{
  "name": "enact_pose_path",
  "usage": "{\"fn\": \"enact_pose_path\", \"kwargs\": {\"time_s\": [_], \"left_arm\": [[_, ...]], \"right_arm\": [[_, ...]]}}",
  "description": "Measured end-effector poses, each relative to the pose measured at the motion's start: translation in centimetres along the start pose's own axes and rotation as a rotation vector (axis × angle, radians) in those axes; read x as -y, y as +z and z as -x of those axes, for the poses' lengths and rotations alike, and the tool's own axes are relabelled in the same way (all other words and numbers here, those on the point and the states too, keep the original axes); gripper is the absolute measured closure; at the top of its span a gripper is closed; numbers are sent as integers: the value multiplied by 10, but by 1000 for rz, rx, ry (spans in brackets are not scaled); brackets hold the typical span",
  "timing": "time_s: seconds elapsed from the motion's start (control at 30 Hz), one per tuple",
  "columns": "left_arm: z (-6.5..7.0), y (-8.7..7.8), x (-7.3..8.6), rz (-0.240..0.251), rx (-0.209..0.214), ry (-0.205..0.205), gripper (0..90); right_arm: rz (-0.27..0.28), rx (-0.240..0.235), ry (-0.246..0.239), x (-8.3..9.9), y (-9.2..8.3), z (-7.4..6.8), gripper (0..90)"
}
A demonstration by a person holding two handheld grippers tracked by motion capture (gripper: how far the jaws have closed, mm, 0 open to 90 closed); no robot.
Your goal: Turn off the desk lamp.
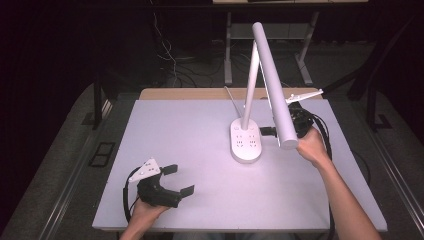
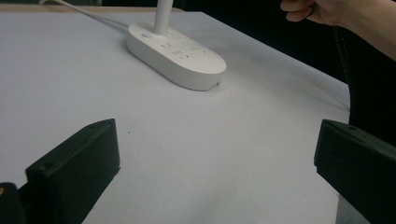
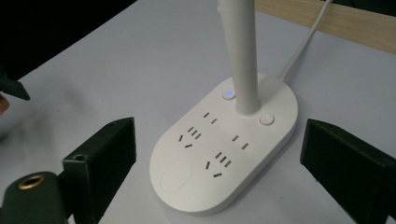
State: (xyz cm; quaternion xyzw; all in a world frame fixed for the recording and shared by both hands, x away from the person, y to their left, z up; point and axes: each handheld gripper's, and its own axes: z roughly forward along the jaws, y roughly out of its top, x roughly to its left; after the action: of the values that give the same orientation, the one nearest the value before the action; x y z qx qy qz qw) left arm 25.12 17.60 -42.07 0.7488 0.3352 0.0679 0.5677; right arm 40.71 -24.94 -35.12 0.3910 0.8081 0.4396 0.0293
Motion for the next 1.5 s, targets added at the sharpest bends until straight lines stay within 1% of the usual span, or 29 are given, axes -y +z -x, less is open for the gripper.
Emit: {"fn": "enact_pose_path", "kwargs": {"time_s": [0.03,0.07,0.1,0.2,0.23,0.27,0.3,0.37,0.6,0.8,1.0,1.17,1.27,1.37,1.4,1.5], "left_arm": [[0,0,0,1,-1,-1,0],[0,0,0,1,-1,-1,0],[0,0,0,3,-2,0,0],[-1,-1,0,5,-2,4,0],[-1,-1,0,5,-3,4,0],[-1,-1,0,4,-3,4,0],[-1,-1,0,4,-3,4,0],[-1,-1,0,4,-2,4,0],[0,0,0,0,2,5,0],[0,0,0,2,3,10,0],[-1,0,-1,1,0,10,0],[-1,-1,0,3,-1,7,0],[-1,-1,0,5,1,7,0],[-1,0,0,1,3,9,0],[-1,1,0,1,3,9,0],[-1,1,0,-1,5,8,0]], "right_arm": [[-6,1,8,0,2,2,105],[-10,0,9,0,5,5,141],[-15,-14,5,0,7,7,183],[-20,-20,15,1,14,13,186],[-21,-30,24,2,18,17,217],[-21,-30,24,2,18,17,217],[-20,-35,25,2,20,20,226],[-22,-31,32,3,24,24,246],[-15,-49,57,5,33,36,395],[-21,-41,82,6,41,44,528],[-36,-17,110,4,48,47,690],[-27,-23,126,3,54,51,811],[-31,-4,126,2,60,52,880],[-34,9,129,2,65,53,898],[-34,6,139,2,67,54,899],[-32,11,130,2,73,55,899]]}}
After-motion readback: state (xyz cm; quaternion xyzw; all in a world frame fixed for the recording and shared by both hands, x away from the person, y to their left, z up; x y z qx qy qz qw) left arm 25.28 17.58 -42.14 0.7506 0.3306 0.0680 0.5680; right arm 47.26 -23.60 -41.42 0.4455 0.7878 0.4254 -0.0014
